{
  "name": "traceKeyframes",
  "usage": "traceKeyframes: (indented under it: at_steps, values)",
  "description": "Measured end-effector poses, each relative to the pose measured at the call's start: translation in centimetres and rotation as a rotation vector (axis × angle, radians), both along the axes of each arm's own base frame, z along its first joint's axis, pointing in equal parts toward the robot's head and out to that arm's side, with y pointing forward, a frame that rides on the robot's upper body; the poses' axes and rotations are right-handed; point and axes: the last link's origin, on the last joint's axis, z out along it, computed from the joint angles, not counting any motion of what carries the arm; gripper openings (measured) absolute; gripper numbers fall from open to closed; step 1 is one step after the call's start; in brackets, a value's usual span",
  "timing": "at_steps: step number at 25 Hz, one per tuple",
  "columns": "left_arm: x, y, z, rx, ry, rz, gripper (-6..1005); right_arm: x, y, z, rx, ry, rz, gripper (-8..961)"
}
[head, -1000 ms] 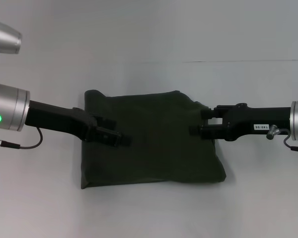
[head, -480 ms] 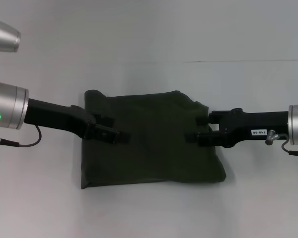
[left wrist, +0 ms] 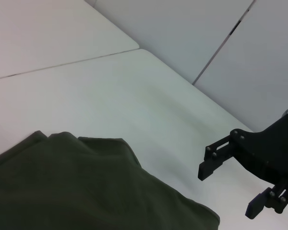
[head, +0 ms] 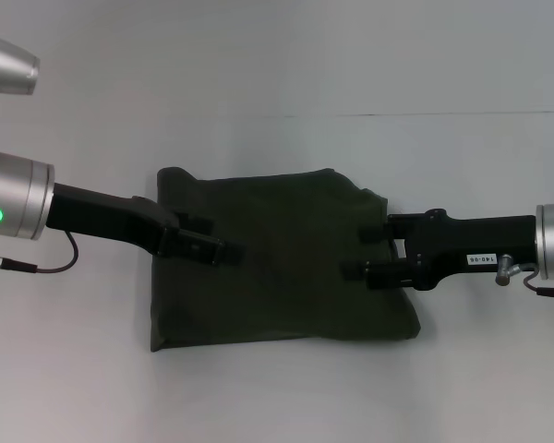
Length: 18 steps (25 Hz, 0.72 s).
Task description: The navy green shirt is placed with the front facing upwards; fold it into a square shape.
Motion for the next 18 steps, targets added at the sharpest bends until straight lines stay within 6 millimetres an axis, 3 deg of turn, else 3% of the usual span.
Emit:
traceKeyframes:
  at_steps: [18]
  values:
    - [0.15,-0.20,-0.17,-0.014,0.004,-0.026,947,0.00,0.18,0.16,0.012,0.004,-0.004,765]
